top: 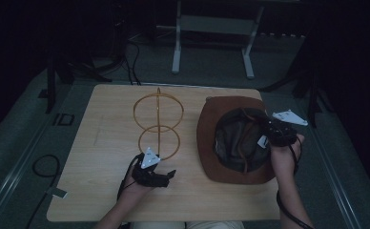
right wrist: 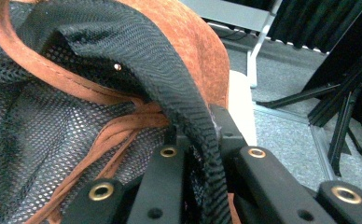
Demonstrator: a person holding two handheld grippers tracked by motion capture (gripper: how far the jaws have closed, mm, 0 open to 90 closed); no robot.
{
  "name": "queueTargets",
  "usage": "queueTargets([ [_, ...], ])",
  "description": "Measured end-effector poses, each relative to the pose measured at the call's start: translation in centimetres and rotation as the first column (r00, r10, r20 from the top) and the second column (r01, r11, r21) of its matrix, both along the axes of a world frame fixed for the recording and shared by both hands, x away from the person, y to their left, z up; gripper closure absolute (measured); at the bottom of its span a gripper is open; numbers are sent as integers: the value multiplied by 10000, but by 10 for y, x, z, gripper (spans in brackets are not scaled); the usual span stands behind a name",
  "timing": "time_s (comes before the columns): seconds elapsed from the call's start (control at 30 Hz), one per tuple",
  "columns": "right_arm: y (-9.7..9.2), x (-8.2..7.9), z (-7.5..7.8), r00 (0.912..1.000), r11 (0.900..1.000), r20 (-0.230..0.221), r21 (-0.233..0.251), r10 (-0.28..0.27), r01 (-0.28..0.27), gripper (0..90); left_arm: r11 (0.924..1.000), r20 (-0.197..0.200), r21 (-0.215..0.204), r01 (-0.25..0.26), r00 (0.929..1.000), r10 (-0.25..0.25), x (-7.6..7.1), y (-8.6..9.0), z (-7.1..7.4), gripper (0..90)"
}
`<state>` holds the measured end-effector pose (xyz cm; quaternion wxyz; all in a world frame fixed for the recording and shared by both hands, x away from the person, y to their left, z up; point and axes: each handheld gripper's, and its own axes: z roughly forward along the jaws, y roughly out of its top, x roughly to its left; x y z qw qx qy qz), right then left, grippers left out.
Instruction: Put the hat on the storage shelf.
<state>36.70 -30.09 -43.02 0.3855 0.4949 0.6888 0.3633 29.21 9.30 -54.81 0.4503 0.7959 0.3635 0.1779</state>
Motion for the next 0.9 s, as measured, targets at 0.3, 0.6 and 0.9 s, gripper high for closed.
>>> queueTargets([
  [0.3, 5, -2, -3, 9998, 9998, -75, -22, 174, -174, 845, 9952, 657, -166, 962, 9933, -949, 17, -33, 35, 149],
  [0.6, 11, -8, 4, 9994, 9994, 112, -91, 327, -326, 844, 9908, 1133, -104, 1351, 9846, -1331, 33, -50, 66, 149],
  [0.9, 12, -13, 7, 9990, 9991, 147, 9, 430, -431, 844, 9866, 1435, -343, 1595, 9777, -1531, 41, -79, 87, 160],
])
